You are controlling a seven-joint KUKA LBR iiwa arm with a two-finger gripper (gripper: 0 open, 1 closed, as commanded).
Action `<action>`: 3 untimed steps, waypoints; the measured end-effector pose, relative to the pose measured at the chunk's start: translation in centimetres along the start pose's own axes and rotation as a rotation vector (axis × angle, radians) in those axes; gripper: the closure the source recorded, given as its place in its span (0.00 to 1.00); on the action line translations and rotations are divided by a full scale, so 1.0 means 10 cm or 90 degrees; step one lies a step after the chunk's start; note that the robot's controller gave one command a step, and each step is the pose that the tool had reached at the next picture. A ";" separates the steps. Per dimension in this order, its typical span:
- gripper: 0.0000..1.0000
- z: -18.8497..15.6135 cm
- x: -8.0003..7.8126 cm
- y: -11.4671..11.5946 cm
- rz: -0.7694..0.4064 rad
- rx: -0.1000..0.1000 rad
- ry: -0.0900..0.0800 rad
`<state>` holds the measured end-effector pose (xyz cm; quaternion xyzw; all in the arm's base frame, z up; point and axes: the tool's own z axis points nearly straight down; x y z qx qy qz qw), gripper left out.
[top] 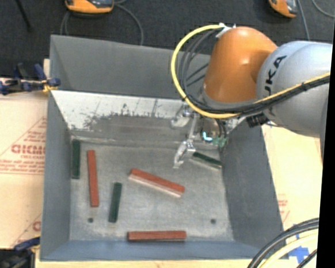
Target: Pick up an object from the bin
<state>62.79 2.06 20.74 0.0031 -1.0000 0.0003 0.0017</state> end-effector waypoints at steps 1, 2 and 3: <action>0.00 -0.05 -0.01 0.00 0.000 0.000 -0.005; 0.00 0.59 0.03 0.03 -0.003 0.000 -0.008; 0.00 1.11 0.06 0.04 0.000 -0.001 -0.002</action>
Offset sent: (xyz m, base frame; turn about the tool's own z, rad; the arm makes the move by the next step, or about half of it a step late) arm -0.0125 0.0084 -0.1374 -0.0069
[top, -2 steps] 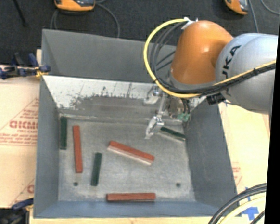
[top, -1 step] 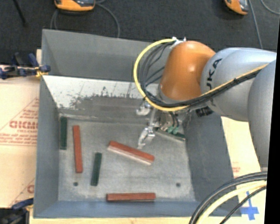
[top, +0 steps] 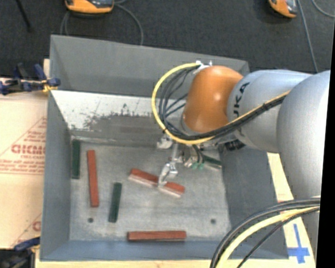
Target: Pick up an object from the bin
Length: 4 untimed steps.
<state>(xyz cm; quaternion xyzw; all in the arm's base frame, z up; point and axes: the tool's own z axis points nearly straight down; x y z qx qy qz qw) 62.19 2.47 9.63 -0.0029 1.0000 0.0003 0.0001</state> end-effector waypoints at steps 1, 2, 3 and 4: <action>0.00 -0.17 0.07 -0.06 0.064 0.000 -0.002; 0.00 0.16 0.18 -0.05 0.061 0.001 -0.004; 1.00 0.10 0.15 -0.05 0.059 0.000 -0.006; 1.00 0.10 0.15 -0.05 0.059 0.000 -0.006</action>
Offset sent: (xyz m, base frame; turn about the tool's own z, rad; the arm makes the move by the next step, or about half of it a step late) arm -0.0224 -0.0026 -0.0263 0.0877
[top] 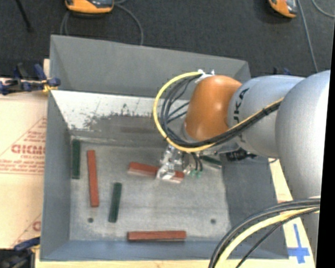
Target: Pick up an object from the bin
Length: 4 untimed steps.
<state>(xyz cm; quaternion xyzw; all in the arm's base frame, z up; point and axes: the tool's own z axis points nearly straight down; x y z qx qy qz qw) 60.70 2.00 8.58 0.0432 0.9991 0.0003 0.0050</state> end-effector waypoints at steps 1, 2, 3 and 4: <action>1.00 -0.01 0.00 0.00 0.000 0.000 0.001; 1.00 -0.09 0.03 0.00 0.000 0.001 0.008; 1.00 -0.31 0.02 -0.01 0.001 0.001 0.009; 1.00 -0.44 -0.01 0.00 0.001 0.000 0.002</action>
Offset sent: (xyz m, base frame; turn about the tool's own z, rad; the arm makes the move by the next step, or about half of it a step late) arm 0.0001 0.0000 0.1004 0.0000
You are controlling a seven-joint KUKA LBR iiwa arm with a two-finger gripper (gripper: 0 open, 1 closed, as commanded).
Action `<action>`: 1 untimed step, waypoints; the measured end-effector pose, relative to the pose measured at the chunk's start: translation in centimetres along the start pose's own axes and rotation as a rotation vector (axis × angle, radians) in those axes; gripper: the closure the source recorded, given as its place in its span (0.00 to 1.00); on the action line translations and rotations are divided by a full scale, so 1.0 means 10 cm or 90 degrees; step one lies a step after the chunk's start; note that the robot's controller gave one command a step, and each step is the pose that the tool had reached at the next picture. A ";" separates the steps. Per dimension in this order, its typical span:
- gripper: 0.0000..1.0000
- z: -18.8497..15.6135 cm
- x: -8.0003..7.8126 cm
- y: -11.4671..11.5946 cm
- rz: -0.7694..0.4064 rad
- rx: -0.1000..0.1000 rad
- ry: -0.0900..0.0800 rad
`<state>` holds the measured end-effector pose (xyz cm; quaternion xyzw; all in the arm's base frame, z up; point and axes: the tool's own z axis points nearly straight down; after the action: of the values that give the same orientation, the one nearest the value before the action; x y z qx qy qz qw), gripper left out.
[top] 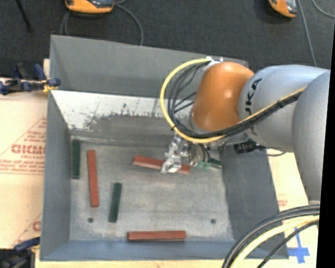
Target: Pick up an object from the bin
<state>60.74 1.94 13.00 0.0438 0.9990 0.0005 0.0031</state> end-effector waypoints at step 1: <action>1.00 -0.10 0.01 0.00 0.000 0.000 0.002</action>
Offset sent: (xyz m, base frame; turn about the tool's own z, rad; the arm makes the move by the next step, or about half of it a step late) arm 0.0001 -0.0001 0.0124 0.0000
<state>60.62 1.93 13.94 0.0439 0.9990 0.0005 0.0013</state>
